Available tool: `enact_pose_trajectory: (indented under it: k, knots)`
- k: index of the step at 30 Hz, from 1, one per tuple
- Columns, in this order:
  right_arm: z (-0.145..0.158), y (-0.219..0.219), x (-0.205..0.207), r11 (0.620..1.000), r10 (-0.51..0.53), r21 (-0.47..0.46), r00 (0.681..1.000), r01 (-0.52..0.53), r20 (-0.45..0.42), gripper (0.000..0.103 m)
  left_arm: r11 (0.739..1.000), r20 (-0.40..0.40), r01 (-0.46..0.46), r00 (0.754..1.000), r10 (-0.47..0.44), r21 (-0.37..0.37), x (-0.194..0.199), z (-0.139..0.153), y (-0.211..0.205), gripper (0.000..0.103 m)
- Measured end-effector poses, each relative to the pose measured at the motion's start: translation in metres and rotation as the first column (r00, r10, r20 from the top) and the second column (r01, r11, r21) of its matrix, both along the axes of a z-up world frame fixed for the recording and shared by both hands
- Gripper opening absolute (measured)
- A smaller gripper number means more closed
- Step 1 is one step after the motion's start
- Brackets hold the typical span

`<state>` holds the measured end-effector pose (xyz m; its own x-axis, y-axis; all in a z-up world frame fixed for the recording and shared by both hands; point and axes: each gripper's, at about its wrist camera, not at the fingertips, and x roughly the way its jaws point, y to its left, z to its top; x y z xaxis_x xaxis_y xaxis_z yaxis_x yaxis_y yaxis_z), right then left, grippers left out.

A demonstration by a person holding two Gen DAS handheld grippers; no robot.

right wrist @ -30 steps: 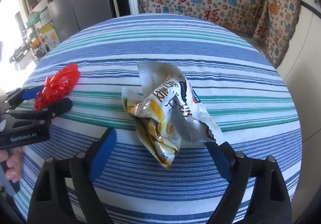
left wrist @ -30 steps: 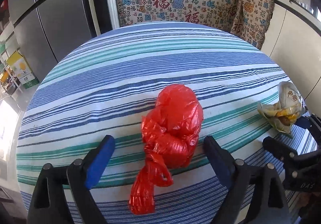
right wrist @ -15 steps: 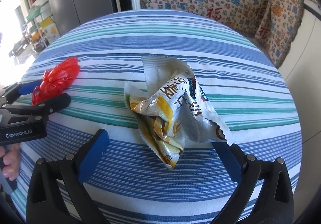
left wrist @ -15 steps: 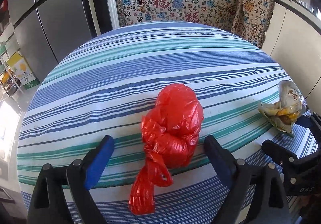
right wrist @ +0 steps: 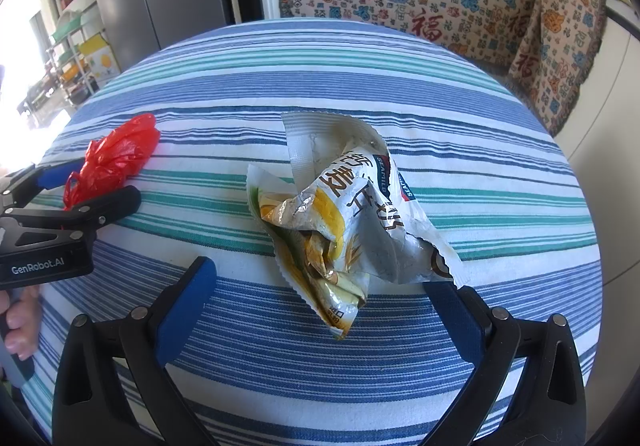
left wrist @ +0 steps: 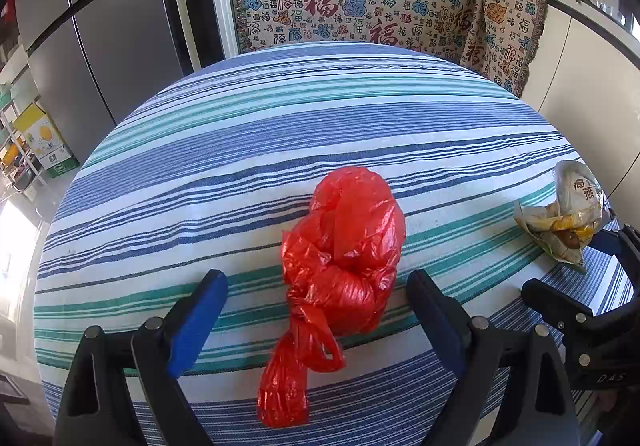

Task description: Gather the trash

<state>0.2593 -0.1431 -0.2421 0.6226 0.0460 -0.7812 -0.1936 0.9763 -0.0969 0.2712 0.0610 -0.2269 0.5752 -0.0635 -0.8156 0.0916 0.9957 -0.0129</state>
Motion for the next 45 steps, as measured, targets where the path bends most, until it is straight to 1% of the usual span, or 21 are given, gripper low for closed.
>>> enact_pose_trajectory:
  k: [4, 5, 7, 8, 10, 12, 13, 17, 18, 19, 20, 21, 22, 23, 25, 30, 32, 35, 38, 40, 45]
  knots:
    - [0.0, 0.0, 0.0, 1.0, -0.001, 0.001, 1.0, 0.001, 0.0, 0.102, 1.0, 0.0, 0.01, 1.0, -0.01, -0.001, 0.0, 0.0, 0.002, 0.093]
    - [0.0, 0.001, 0.0, 1.0, 0.004, -0.001, 1.0, -0.004, -0.001, 0.102, 1.0, -0.001, 0.023, 1.0, -0.023, -0.005, -0.001, 0.0, 0.002, 0.093]
    - [0.001, -0.001, -0.001, 1.0, 0.03, -0.002, 0.999, -0.03, -0.032, 0.102, 0.996, -0.004, 0.092, 0.996, -0.092, -0.016, -0.003, 0.001, 0.006, 0.093]
    - [0.003, -0.004, -0.001, 0.999, 0.04, 0.003, 0.997, -0.04, -0.065, 0.102, 0.992, -0.004, 0.119, 0.993, -0.12, -0.033, -0.005, 0.003, 0.01, 0.093]
    - [0.009, -0.011, -0.002, 0.998, 0.054, 0.041, 0.993, -0.05, -0.109, 0.102, 0.983, -0.001, 0.157, 0.987, -0.158, -0.1, -0.007, 0.007, 0.019, 0.093]
    - [0.022, -0.014, -0.002, 0.996, 0.08, 0.039, 0.991, -0.076, -0.109, 0.102, 0.97, 0.001, 0.189, 0.982, -0.191, -0.155, -0.006, 0.013, 0.023, 0.093]
    - [0.028, -0.012, 0.001, 0.995, 0.098, 0.018, 0.989, -0.096, -0.109, 0.102, 0.966, 0.003, 0.204, 0.979, -0.206, -0.162, -0.004, 0.016, 0.021, 0.093]
    - [0.042, 0.01, 0.018, 0.98, 0.183, -0.055, 0.972, -0.192, -0.148, 0.101, 0.96, -0.004, 0.257, 0.966, -0.259, -0.113, 0.01, 0.024, 0.007, 0.092]
    - [0.042, 0.015, 0.024, 0.976, 0.197, -0.065, 0.966, -0.21, -0.166, 0.096, 0.961, -0.012, 0.259, 0.965, -0.261, -0.097, 0.012, 0.024, 0.005, 0.092]
    - [0.041, 0.017, 0.029, 0.974, 0.202, -0.069, 0.962, -0.218, -0.183, 0.087, 0.961, -0.017, 0.264, 0.964, -0.266, -0.085, 0.014, 0.026, 0.003, 0.085]
    - [0.039, 0.019, 0.034, 0.973, 0.204, -0.065, 0.955, -0.223, -0.217, 0.081, 0.958, -0.023, 0.273, 0.961, -0.276, -0.083, 0.016, 0.026, 0.002, 0.065]
    - [0.037, 0.019, 0.037, 0.973, 0.199, -0.065, 0.948, -0.222, -0.248, 0.061, 0.955, -0.039, 0.285, 0.956, -0.289, -0.087, 0.017, 0.026, 0.0, 0.053]
    - [0.038, 0.016, 0.039, 0.972, 0.194, -0.08, 0.948, -0.22, -0.252, 0.045, 0.952, -0.056, 0.293, 0.953, -0.298, -0.087, 0.018, 0.026, -0.003, 0.043]
    - [0.041, 0.015, 0.037, 0.973, 0.191, -0.082, 0.949, -0.218, -0.252, 0.039, 0.951, -0.057, 0.297, 0.952, -0.302, -0.083, 0.017, 0.027, -0.004, 0.043]
    - [0.049, 0.007, 0.03, 0.979, 0.188, -0.029, 0.951, -0.201, -0.246, 0.032, 0.949, -0.046, 0.306, 0.95, -0.31, -0.077, 0.012, 0.031, -0.01, 0.042]
    - [0.069, -0.02, 0.006, 0.987, 0.159, 0.048, 0.969, -0.152, -0.187, 0.027, 0.937, -0.003, 0.324, 0.945, -0.327, -0.132, -0.001, 0.051, -0.029, 0.04]
    - [0.078, -0.036, -0.005, 0.989, 0.133, 0.081, 0.977, -0.121, -0.165, 0.027, 0.925, 0.017, 0.349, 0.936, -0.351, -0.149, -0.007, 0.063, -0.046, 0.04]
    - [0.095, -0.063, -0.02, 0.99, 0.09, 0.124, 0.988, -0.074, -0.127, 0.027, 0.897, 0.048, 0.406, 0.914, -0.404, -0.177, -0.018, 0.083, -0.083, 0.04]
    - [0.113, -0.1, -0.034, 0.987, 0.02, 0.161, 0.996, -0.005, -0.088, 0.027, 0.858, 0.072, 0.463, 0.885, -0.459, -0.223, -0.025, 0.101, -0.127, 0.04]
    - [0.124, -0.128, -0.051, 0.984, -0.037, 0.175, 0.997, 0.047, -0.063, 0.027, 0.825, 0.084, 0.502, 0.863, -0.498, -0.26, -0.029, 0.111, -0.159, 0.04]
    - [0.142, -0.204, -0.088, 0.964, -0.197, 0.181, 0.98, 0.198, -0.021, 0.027, 0.764, 0.092, 0.574, 0.813, -0.575, -0.295, -0.032, 0.126, -0.241, 0.04]
